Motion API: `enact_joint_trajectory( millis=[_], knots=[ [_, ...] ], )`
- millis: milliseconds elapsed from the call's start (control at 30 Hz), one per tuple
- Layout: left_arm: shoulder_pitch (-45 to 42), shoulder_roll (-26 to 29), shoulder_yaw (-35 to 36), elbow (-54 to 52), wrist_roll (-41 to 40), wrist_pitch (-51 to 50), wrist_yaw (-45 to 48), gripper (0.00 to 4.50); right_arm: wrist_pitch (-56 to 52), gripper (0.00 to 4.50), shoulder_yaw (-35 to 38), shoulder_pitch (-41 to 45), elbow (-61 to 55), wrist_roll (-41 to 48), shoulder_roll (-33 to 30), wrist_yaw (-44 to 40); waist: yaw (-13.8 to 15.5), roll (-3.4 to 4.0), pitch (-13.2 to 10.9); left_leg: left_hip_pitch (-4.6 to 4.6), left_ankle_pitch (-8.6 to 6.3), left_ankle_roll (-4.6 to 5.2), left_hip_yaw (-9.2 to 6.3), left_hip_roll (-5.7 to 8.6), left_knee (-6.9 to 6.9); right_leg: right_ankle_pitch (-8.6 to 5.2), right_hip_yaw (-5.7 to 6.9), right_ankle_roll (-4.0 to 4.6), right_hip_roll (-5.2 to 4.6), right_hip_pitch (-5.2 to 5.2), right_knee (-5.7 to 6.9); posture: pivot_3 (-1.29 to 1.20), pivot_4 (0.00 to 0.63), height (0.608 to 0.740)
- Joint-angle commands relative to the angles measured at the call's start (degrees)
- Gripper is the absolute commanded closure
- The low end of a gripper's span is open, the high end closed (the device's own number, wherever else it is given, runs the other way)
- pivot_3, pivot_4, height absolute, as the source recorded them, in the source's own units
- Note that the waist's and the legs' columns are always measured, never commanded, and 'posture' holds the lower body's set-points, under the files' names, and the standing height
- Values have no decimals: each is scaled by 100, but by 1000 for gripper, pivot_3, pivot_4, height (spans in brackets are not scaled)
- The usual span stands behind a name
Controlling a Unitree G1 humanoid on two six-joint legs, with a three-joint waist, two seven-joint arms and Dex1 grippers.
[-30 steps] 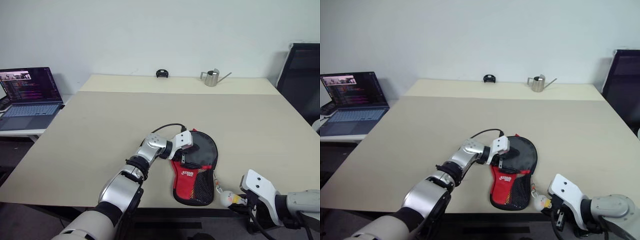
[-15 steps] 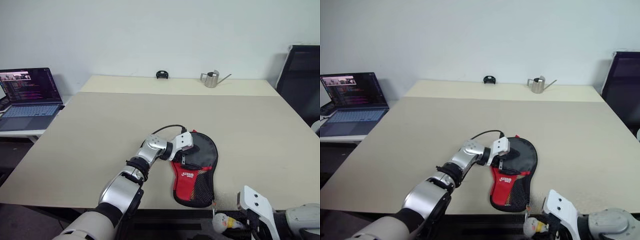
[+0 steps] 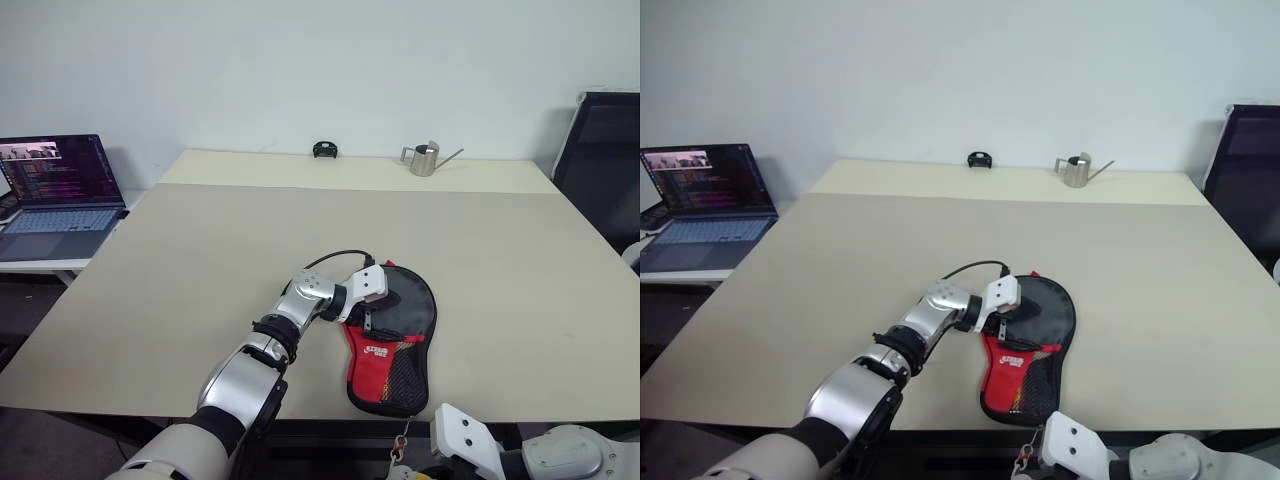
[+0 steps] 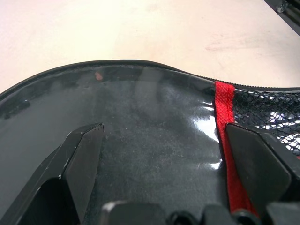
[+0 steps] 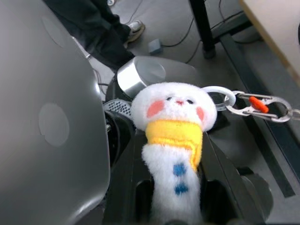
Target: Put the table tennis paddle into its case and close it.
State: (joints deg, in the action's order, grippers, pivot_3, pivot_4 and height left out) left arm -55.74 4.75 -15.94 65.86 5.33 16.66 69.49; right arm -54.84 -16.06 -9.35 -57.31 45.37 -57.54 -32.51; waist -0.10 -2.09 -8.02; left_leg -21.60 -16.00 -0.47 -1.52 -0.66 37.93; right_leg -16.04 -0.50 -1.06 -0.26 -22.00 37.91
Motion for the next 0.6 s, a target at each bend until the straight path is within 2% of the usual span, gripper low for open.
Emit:
enact_joint_trajectory(
  millis=[33,67,133,200,400,500,600],
  knots=[
    [314,-36,-453,324,540,-136,88,0,83,3985,-200,96,-26,-274,120,6,0,0,1,2,0,0,1,0,0,0,-1,0,0,0,0,0,150,740],
    [315,-37,-449,324,540,-132,75,0,93,3985,-178,113,59,-306,146,-23,0,0,1,2,-1,0,1,-1,0,0,0,0,0,0,0,0,150,740],
    [312,-44,-439,328,542,-121,27,0,90,3246,-54,146,193,-350,147,-83,1,0,2,4,-1,0,2,0,1,0,-2,0,0,0,1,0,150,740],
    [301,-67,-425,341,545,-117,-35,0,72,2688,124,163,280,-323,140,-145,1,1,3,5,-1,0,2,1,1,0,-2,0,-1,1,1,0,150,740],
    [269,-167,-361,366,509,-127,-190,0,-50,624,1298,-17,75,423,99,-144,36,1,3,12,-1,0,-1,5,4,0,2,-1,-7,16,0,0,150,740],
    [246,-207,-314,383,490,-135,-295,0,-129,624,2076,-49,50,1115,64,-54,39,1,3,17,-1,0,0,7,4,0,3,-3,-13,29,-4,0,150,740],
    [238,-215,-254,386,452,-124,-434,0,-154,624,2851,270,214,2291,-107,262,43,1,1,21,-1,0,-1,9,4,-2,5,-9,-18,46,-10,0,150,740]
  ],
)
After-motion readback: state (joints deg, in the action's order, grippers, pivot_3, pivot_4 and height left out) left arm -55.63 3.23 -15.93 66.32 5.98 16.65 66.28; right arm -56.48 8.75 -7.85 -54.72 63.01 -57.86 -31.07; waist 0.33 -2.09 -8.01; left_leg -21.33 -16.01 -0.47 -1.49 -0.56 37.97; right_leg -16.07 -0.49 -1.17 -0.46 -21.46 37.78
